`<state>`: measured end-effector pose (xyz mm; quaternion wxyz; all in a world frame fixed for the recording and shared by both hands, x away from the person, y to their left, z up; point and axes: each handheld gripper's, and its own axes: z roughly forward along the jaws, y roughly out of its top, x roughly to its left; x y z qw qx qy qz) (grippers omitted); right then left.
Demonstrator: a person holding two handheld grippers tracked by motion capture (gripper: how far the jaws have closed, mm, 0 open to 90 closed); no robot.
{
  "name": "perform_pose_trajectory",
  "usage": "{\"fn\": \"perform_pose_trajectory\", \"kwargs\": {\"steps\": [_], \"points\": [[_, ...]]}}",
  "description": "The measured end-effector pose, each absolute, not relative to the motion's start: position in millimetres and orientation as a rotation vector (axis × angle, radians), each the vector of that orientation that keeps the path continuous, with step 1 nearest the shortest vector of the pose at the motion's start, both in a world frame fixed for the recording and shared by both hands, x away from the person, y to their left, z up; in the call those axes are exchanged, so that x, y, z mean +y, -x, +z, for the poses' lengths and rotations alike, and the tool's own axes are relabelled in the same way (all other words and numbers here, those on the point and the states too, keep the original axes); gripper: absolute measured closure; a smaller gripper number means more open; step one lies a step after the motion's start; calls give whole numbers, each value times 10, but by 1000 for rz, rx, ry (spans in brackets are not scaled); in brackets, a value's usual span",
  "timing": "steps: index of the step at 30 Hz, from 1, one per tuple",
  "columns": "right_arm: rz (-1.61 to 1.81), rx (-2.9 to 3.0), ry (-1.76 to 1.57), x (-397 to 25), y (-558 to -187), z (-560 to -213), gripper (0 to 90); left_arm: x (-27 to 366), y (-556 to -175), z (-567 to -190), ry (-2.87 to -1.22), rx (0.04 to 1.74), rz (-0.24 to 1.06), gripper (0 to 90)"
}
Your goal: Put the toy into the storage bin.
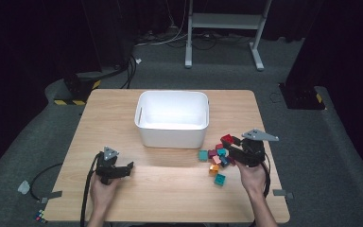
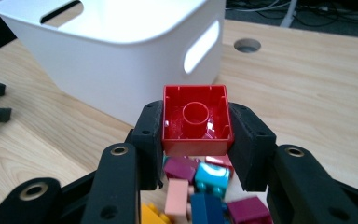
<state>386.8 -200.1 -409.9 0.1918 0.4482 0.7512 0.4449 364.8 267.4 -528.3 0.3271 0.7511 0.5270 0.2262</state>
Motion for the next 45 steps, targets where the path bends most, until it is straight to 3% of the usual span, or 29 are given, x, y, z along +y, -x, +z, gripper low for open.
{"fn": "perform_pose_trajectory", "kwargs": {"steps": [23,45], "points": [[1289,2155,-1108,-1383,-4409,-3579,588,2673,-3643,-5284,-1964,1380,592,145],[1206,2264,-1119,-869,-4893,-3584,586,2669,-3637,-5284,-1961,1381,594,147]]}}
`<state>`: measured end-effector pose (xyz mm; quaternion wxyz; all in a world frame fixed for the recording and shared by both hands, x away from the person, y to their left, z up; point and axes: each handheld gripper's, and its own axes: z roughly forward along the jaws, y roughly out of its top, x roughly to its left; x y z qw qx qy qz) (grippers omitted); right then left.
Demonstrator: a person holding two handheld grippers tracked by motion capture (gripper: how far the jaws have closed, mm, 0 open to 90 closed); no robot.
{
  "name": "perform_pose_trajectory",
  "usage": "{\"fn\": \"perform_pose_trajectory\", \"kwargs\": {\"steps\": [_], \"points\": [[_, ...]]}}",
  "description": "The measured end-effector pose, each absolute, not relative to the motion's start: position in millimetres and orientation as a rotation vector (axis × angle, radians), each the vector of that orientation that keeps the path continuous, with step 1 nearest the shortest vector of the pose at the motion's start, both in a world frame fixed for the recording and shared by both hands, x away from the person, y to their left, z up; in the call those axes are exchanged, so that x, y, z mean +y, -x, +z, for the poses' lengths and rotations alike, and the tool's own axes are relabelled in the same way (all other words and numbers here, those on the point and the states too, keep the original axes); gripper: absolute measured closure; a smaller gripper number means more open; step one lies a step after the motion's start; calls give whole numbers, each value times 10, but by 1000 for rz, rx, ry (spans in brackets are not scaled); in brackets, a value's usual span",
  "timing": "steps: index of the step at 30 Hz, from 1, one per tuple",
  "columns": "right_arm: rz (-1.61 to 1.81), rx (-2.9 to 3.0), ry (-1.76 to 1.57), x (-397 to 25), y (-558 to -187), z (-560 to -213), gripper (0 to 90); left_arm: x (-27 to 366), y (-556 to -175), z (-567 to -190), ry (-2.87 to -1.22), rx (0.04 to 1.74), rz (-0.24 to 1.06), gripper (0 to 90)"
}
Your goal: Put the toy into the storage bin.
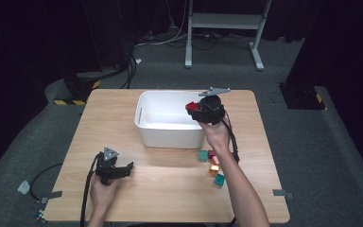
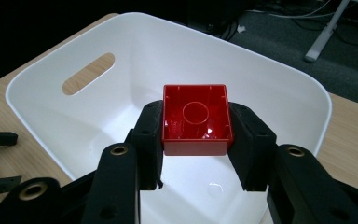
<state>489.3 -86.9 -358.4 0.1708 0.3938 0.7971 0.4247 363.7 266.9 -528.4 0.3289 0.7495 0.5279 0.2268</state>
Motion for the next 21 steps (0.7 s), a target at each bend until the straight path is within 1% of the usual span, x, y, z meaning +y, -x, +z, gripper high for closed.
{"fn": "perform_pose_trajectory", "kwargs": {"steps": [6,7,8,9,12,16,18,21], "points": [[1188,2273,-1125,-801,-4966,-3628,577,2671,-3636,-5284,-1964,1380,594,147],[1184,2275,-1128,-792,-4969,-3632,562,2670,-3637,-5284,-1962,1381,593,147],[1176,2276,-1120,-777,-4969,-3639,517,2670,-3636,-5284,-1961,1381,593,147],[1176,2276,-1120,-777,-4969,-3639,517,2670,-3636,-5284,-1961,1381,593,148],[1165,2280,-1116,-782,-4954,-3642,473,2670,-3636,-5284,-1960,1382,593,148],[1189,2255,-1112,-875,-4891,-3606,448,2670,-3635,-5284,-1960,1382,593,148],[1199,2230,-1112,-991,-4817,-3574,434,2670,-3635,-5284,-1959,1382,593,148],[1205,2212,-1109,-1077,-4754,-3556,436,2672,-3635,-5284,-1962,1381,593,148]]}}
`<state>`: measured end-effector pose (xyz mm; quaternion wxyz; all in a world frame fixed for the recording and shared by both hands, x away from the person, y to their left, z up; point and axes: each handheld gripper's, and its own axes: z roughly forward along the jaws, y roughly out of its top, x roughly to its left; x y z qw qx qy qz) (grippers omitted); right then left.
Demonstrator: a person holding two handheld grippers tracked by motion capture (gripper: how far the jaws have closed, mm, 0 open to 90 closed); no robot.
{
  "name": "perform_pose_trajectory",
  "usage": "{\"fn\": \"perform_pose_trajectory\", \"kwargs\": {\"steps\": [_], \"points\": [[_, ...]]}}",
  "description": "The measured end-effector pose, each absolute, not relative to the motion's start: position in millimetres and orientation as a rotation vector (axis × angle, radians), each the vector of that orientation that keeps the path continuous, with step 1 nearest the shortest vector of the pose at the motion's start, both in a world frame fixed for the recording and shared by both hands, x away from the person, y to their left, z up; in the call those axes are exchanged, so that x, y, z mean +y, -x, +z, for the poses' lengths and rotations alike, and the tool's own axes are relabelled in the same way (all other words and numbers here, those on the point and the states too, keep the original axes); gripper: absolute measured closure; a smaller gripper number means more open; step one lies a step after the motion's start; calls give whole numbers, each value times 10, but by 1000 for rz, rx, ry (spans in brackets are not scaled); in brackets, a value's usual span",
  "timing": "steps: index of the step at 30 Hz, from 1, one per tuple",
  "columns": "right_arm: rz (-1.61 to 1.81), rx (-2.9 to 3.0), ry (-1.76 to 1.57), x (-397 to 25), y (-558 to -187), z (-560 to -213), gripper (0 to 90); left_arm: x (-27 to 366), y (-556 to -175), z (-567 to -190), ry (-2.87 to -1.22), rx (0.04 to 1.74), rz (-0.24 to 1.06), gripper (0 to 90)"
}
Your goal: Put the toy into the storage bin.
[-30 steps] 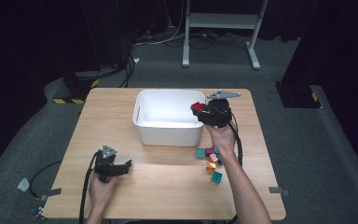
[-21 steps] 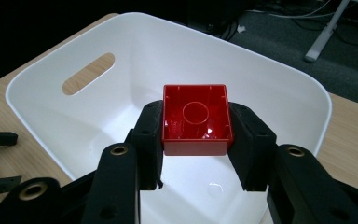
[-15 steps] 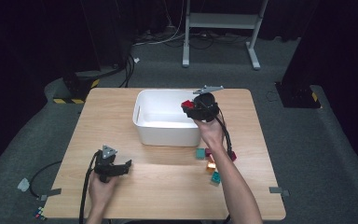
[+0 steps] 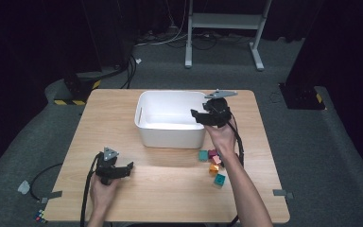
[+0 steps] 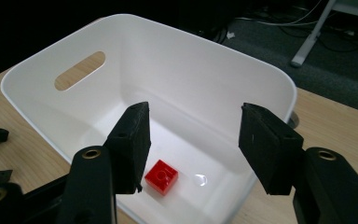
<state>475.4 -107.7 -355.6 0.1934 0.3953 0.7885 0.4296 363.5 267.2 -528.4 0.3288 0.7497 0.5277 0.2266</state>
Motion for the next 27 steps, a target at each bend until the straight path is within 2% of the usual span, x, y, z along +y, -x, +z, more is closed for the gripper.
{"fn": "perform_pose_trajectory", "kwargs": {"steps": [12,27], "points": [[1227,2119,-1171,-1601,-4446,-3649,438,2671,-3635,-5284,-1962,1381,593,148],[1231,2059,-1222,-2054,-4121,-4010,429,2670,-3635,-5284,-1962,1381,594,148]]}}
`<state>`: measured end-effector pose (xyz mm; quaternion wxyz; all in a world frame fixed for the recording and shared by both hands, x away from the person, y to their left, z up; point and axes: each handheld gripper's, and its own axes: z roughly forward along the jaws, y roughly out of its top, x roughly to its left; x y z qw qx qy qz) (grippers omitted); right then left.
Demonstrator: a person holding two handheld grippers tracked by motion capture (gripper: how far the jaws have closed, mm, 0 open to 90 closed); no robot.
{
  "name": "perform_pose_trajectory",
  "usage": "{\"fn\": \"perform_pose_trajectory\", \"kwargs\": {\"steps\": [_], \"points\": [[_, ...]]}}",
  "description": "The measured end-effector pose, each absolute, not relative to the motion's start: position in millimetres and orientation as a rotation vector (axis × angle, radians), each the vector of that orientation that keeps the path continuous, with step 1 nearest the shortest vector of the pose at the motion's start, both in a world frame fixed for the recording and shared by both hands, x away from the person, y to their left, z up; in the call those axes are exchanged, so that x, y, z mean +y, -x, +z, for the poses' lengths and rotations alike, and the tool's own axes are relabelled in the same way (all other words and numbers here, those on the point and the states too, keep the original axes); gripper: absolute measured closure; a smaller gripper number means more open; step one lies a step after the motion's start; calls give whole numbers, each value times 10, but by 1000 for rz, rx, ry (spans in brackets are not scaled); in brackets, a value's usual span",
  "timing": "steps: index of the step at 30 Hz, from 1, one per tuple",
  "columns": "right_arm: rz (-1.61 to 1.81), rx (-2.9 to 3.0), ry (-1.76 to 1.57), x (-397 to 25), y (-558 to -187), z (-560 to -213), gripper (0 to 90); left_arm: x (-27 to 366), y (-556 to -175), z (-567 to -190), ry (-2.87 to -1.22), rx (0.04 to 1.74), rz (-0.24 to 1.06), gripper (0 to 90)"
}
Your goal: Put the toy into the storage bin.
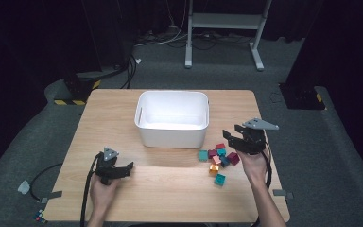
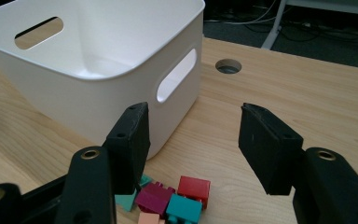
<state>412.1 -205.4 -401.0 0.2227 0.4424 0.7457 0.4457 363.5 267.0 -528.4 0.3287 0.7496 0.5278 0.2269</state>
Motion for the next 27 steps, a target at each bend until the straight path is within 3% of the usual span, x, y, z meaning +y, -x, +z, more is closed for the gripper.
{"fn": "perform_pose_trajectory", "kwargs": {"steps": [27], "points": [[1116,2059,-1413,-2377,-3935,-4761,407,2668,-3634,-5284,-1962,1384,596,148]]}}
